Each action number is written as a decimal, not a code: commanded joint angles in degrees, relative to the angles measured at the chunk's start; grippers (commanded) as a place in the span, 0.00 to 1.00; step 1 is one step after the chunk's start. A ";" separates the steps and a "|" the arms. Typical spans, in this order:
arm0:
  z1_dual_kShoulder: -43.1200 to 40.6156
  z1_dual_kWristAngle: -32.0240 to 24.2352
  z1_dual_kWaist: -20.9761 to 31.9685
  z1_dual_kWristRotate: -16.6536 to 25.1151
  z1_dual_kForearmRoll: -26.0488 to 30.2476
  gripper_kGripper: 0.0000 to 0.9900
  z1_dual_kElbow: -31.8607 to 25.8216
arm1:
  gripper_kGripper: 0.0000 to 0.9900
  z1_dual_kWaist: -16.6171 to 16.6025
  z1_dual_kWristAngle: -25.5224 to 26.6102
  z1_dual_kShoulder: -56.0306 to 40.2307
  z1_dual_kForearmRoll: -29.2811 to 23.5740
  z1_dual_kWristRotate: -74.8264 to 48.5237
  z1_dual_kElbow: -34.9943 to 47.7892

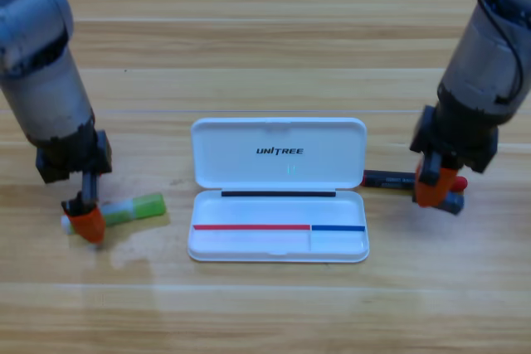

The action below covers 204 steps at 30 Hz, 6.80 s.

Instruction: Clean up eraser and pencils

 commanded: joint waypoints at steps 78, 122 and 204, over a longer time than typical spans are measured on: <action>-0.68 2.57 -19.48 -4.21 17.45 0.00 -21.34 | 0.99 -3.31 -4.62 -2.85 0.64 -16.00 9.02; 16.98 0.47 -23.97 -10.28 14.82 0.00 -29.51 | 0.00 -7.70 -8.05 23.25 1.70 -26.02 -14.53; -11.14 -1.20 -6.91 -7.73 18.60 1.00 -12.81 | 0.00 12.69 -3.83 29.75 13.65 -11.08 -39.05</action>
